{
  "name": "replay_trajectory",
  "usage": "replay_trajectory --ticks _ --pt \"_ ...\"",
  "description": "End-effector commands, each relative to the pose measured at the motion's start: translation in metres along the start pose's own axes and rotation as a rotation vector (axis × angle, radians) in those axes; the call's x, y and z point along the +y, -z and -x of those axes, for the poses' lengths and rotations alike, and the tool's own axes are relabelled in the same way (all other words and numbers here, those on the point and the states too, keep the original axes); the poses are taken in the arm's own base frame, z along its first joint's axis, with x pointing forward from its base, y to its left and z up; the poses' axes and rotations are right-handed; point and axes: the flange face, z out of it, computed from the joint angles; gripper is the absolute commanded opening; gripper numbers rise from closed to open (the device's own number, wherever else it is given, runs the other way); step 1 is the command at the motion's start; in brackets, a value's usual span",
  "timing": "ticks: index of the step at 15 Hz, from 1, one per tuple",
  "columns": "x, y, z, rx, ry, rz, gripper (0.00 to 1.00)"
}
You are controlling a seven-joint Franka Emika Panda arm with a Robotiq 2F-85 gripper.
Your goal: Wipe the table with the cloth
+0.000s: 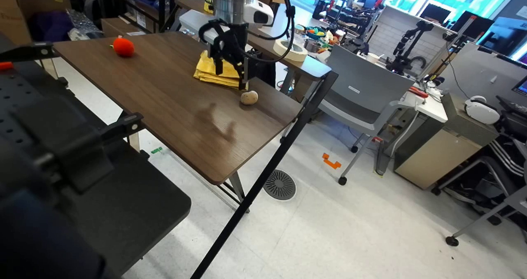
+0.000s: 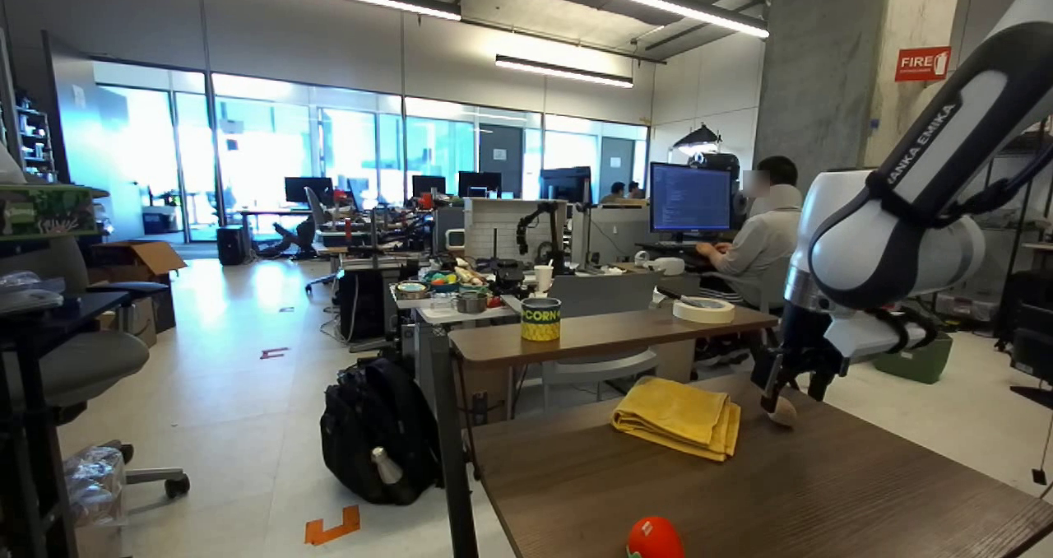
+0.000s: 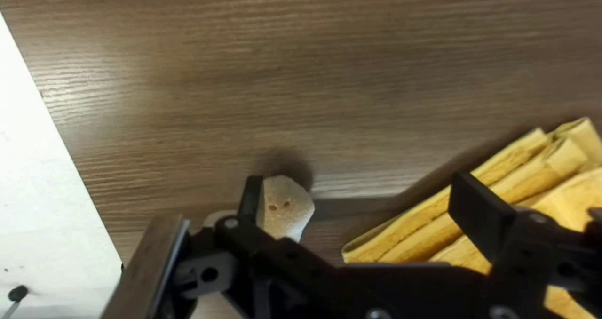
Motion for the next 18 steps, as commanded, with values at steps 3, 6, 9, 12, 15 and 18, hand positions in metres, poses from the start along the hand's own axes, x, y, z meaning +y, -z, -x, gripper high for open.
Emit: replay_trajectory --ticks 3,6,9,12,15,18 --pt "0.006 -0.018 -0.061 0.065 -0.180 0.039 1.00" --pt "0.012 -0.029 -0.069 0.050 -0.217 0.077 1.00" --pt "0.020 -0.046 -0.060 -0.017 -0.240 0.093 1.00" --pt "0.024 -0.061 -0.050 -0.066 -0.266 0.106 0.75" --pt "0.022 -0.060 -0.047 -0.071 -0.282 0.093 0.58" --pt "0.012 -0.048 -0.047 -0.058 -0.270 0.061 0.34"
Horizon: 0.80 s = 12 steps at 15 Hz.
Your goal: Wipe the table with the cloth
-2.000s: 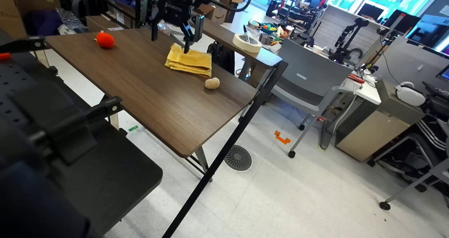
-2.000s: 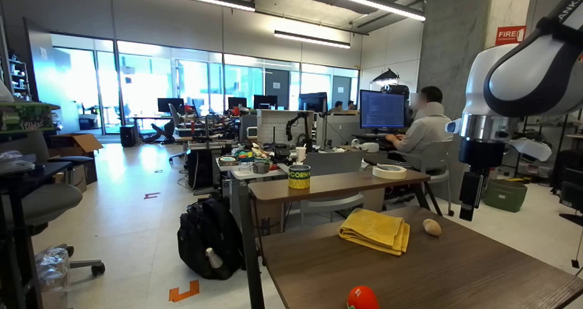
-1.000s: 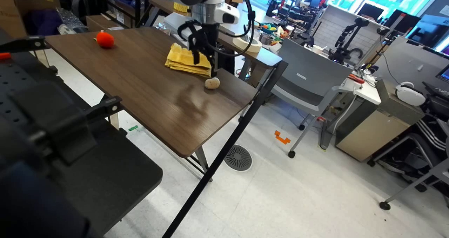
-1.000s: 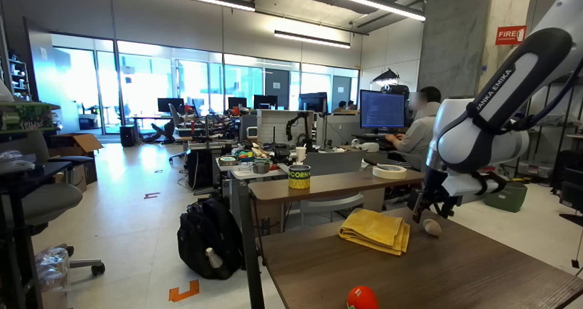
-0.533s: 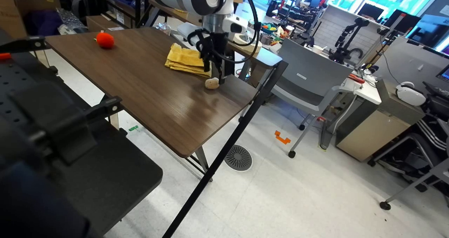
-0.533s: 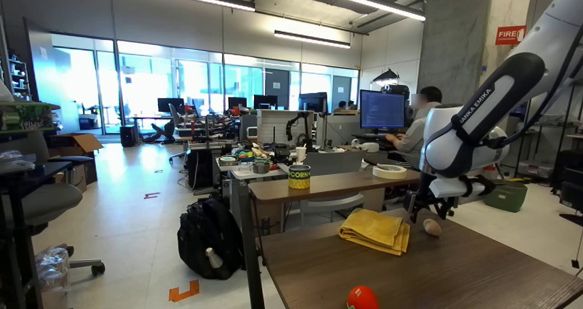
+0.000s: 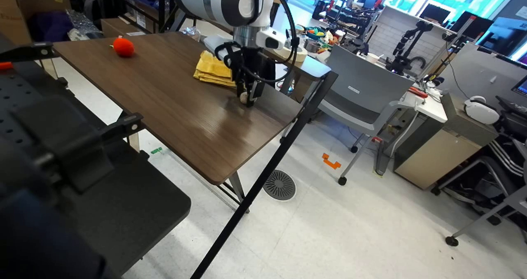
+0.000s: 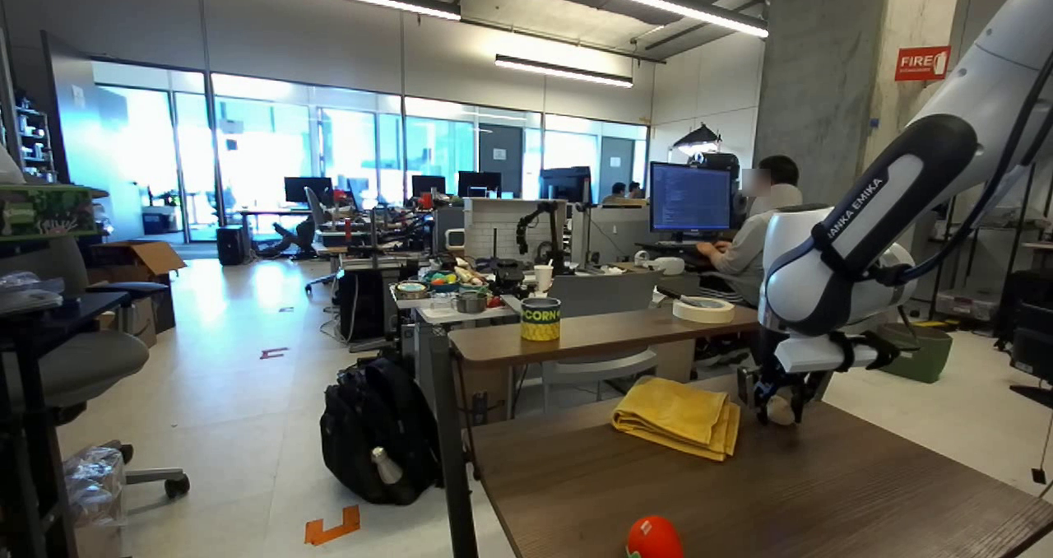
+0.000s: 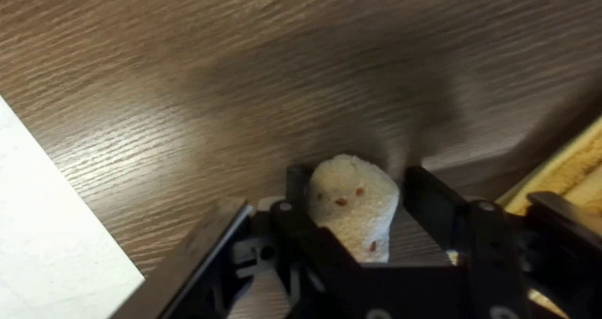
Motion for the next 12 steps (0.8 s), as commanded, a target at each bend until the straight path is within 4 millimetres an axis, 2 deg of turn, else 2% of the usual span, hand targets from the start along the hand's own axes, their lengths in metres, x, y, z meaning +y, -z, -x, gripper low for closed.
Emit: replay_trajectory --ticks 1,4,5,9,12 --pt "-0.004 0.018 0.001 -0.007 -0.003 -0.042 0.27" --pt "-0.014 0.043 0.015 -0.026 0.071 -0.093 0.06" --pt "-0.021 0.064 0.025 -0.007 0.124 -0.128 0.02" --pt "-0.056 0.133 0.055 0.080 0.283 -0.263 0.04" --pt "-0.113 0.183 0.092 0.049 0.411 -0.368 0.04"
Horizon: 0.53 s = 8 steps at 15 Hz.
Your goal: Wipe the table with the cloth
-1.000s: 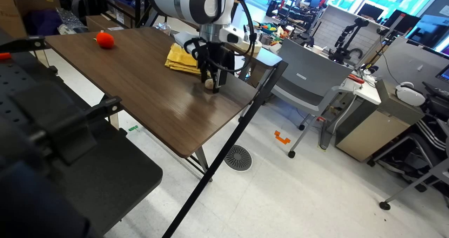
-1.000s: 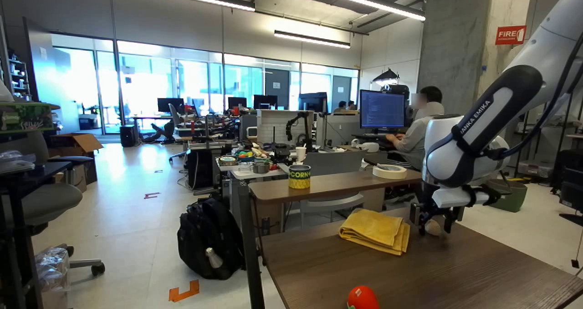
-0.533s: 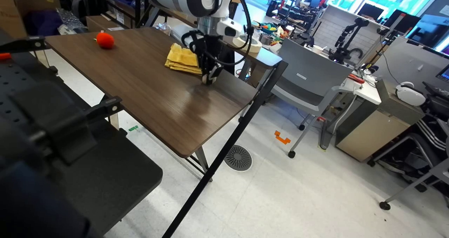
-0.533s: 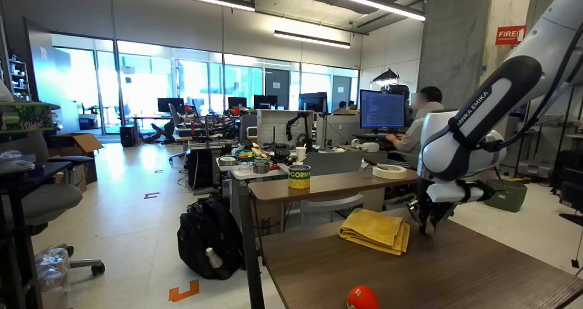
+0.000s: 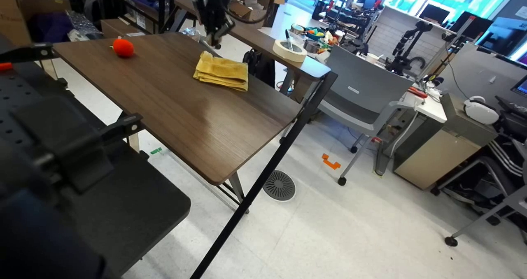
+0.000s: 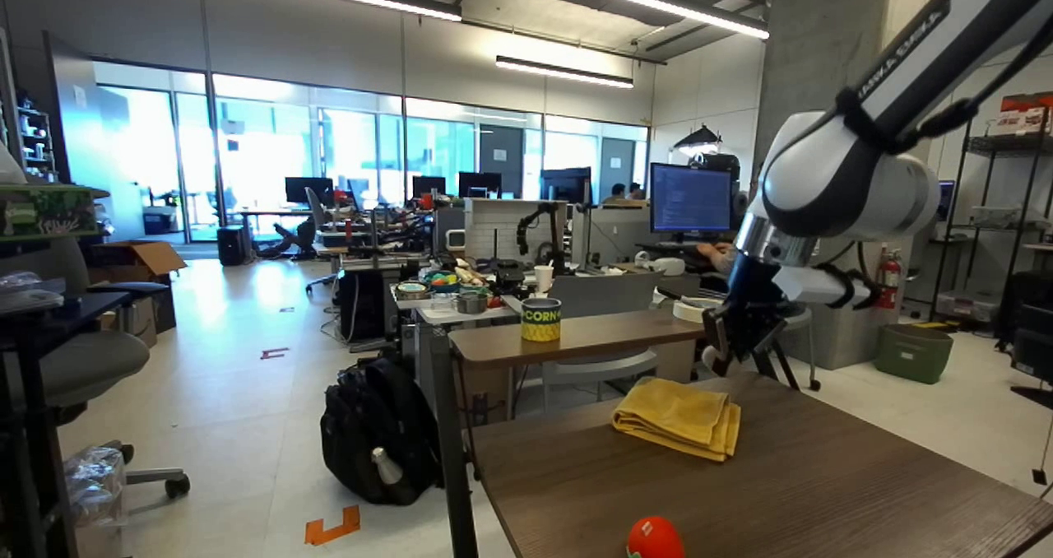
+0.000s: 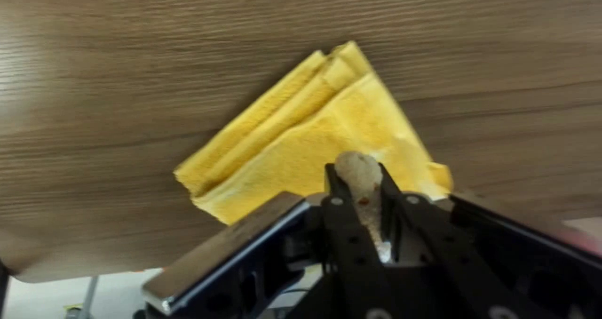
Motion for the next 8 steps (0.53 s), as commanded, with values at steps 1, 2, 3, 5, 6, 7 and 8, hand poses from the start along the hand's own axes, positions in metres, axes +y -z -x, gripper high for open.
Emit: replay_trajectory --ticks 1,2,3,5,6,7,8 --pt "-0.090 0.036 0.029 -0.088 0.115 -0.129 0.04" --pt "-0.113 0.038 0.034 -0.120 0.131 -0.153 0.04" --pt "-0.136 0.031 0.040 -0.153 0.132 -0.145 0.04" --pt "-0.178 0.020 0.052 -0.143 0.138 -0.105 0.04" --pt "-0.196 0.013 0.057 -0.117 0.129 -0.086 0.04" --pt "-0.214 0.007 0.061 -0.092 0.117 -0.067 0.04" --pt "-0.229 -0.001 0.065 -0.068 0.115 -0.043 0.04"
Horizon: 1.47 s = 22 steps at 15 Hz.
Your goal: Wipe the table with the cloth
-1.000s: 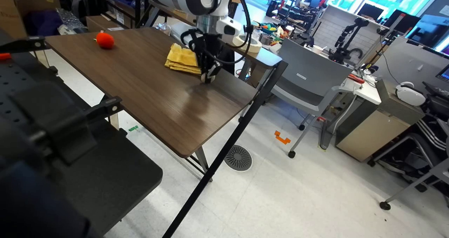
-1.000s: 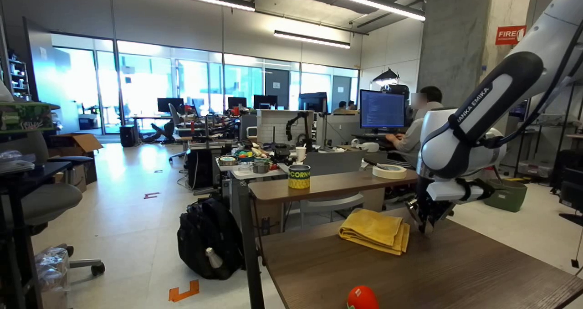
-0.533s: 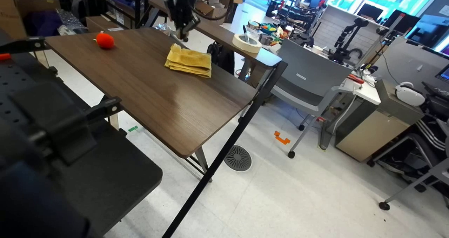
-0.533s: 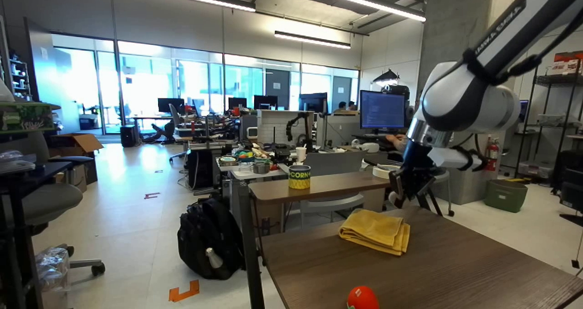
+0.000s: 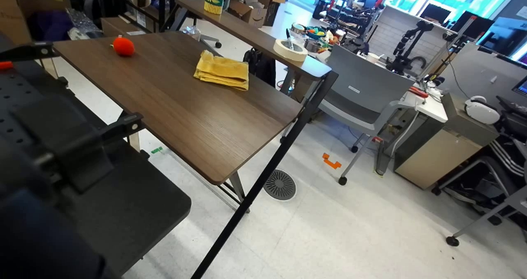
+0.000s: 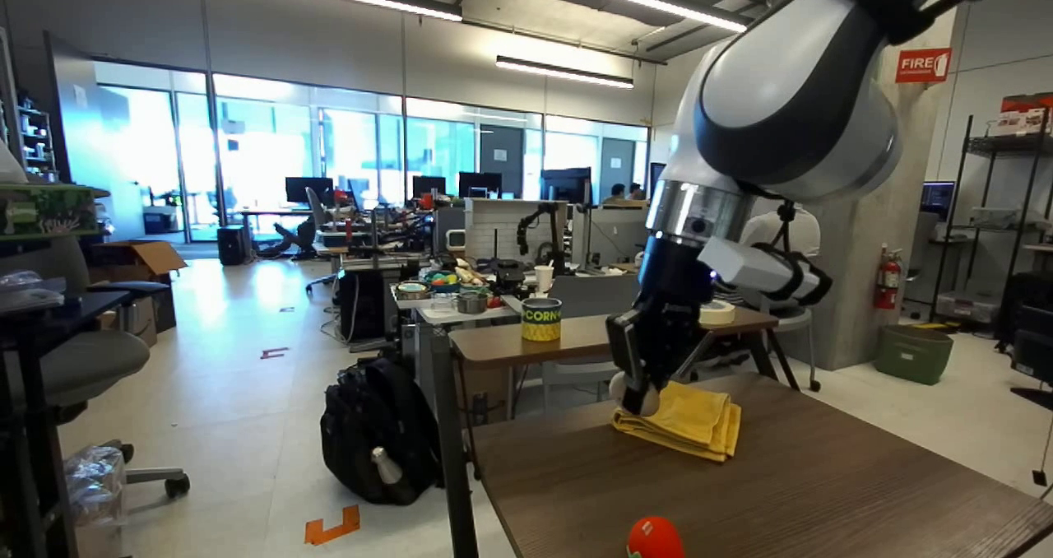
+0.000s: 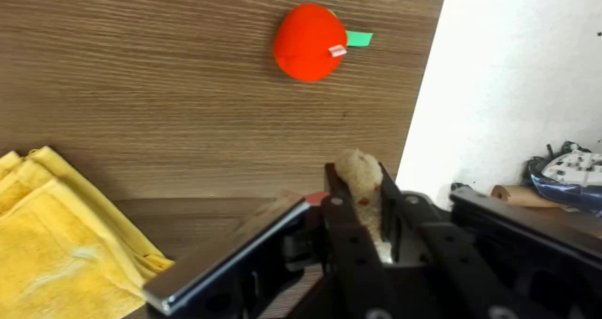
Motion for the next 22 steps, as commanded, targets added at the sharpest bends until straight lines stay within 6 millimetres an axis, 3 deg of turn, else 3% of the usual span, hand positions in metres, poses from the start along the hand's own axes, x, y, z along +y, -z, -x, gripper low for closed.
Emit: replay_trajectory --ticks 1,5,9,13,14,15,18,20,22 --pt "-0.044 -0.032 0.000 0.075 -0.022 0.095 0.04" --pt "-0.063 -0.081 0.002 0.097 -0.055 0.234 0.04" --pt "-0.051 -0.121 -0.002 0.095 -0.121 0.322 0.04" --pt "-0.035 -0.141 -0.010 0.075 -0.187 0.363 0.04" --pt "-0.034 -0.143 -0.012 0.066 -0.196 0.368 0.42" --pt "-0.035 -0.143 -0.012 0.055 -0.199 0.368 0.43" --pt "-0.026 -0.121 -0.020 0.040 -0.170 0.335 0.65" --pt "-0.015 -0.092 -0.022 0.049 -0.115 0.343 0.79" --pt "0.012 -0.053 -0.034 0.142 -0.105 0.384 0.94"
